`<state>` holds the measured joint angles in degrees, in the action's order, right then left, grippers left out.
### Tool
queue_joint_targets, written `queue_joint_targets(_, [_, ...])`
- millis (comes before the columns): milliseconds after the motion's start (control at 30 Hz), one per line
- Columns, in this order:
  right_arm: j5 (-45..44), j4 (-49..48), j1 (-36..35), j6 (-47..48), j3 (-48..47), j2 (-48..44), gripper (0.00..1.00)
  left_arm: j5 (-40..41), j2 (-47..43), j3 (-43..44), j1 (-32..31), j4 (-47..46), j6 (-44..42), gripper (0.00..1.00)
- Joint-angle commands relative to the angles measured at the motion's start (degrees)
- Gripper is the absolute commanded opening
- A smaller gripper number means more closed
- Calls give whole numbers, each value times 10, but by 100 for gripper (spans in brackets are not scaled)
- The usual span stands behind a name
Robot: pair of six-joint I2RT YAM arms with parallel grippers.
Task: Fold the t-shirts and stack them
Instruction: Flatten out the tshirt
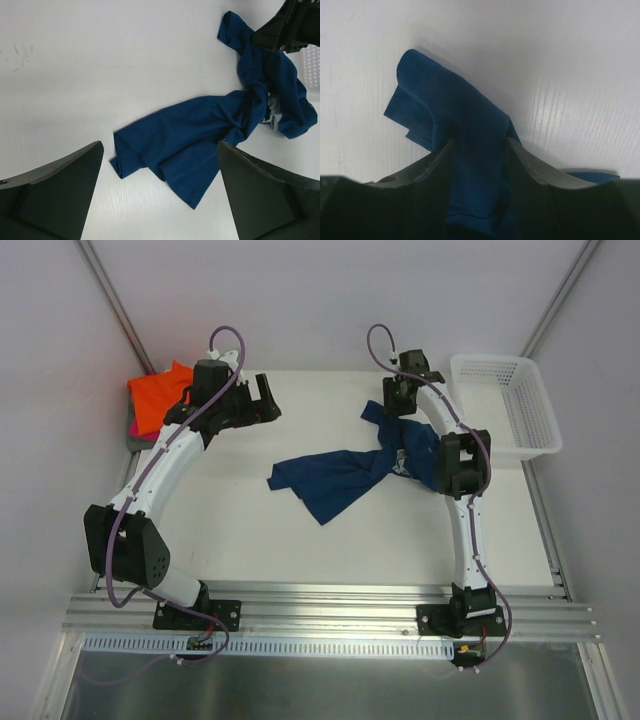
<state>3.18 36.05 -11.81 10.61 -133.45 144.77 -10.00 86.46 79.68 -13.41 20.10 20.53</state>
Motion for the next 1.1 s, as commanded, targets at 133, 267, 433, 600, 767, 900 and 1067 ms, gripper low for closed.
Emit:
queue_joint_targets(133, [12,-1,14,-33,-6,6,49,-20,-9,2,3,3,11,99])
queue_joint_targets(267, [10,-8,17,-37,-20,15,49,-21,-6,1,3,3,10,99])
queue_joint_targets(433, [33,-12,28,-51,-28,22,40,-24,-1,7,2,4,7,99])
queue_joint_targets(600, [39,-21,28,-47,-17,13,3,-29,6,3,2,6,11,99])
queue_joint_targets(767, [28,-27,28,-45,-14,8,1,-94,34,-63,10,22,36,99])
queue_joint_targets(900, [33,-30,28,-49,-18,-12,0,-135,44,-120,11,34,55,99])
queue_joint_targets(1067, [47,-34,30,-60,-25,-45,0,-271,70,-123,10,60,50,95])
